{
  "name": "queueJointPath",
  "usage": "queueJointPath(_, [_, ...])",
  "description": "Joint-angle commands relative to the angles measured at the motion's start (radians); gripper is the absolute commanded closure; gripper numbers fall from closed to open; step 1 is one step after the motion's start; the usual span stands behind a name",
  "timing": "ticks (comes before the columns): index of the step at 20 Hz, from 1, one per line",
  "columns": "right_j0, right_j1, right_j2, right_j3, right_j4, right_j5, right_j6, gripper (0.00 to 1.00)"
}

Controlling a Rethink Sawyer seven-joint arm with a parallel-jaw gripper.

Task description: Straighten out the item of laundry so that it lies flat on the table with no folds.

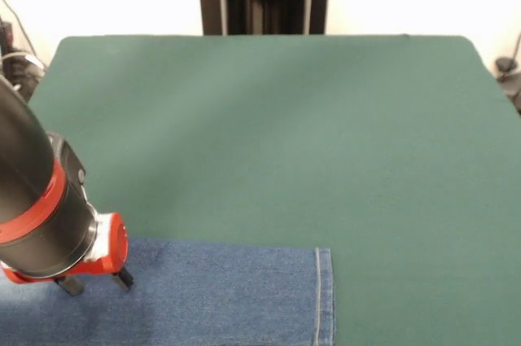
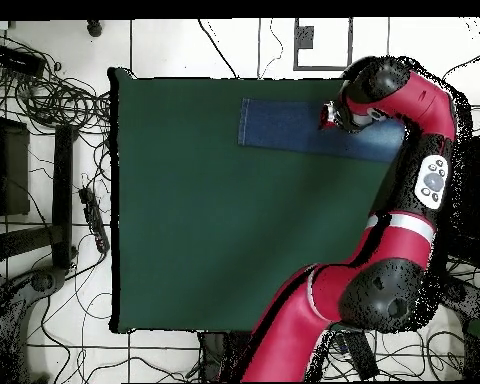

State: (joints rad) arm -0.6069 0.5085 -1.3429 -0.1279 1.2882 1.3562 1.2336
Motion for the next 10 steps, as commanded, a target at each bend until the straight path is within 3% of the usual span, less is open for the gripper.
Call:
queueJointPath(1, [-0.003, 0.164, -0.391, 0.106, 0.192, -0.182, -0.303, 0.00])
queueJointPath(10, [-0.027, 0.180, -0.544, 0.117, 0.335, -0.238, -0.321, 0.00])
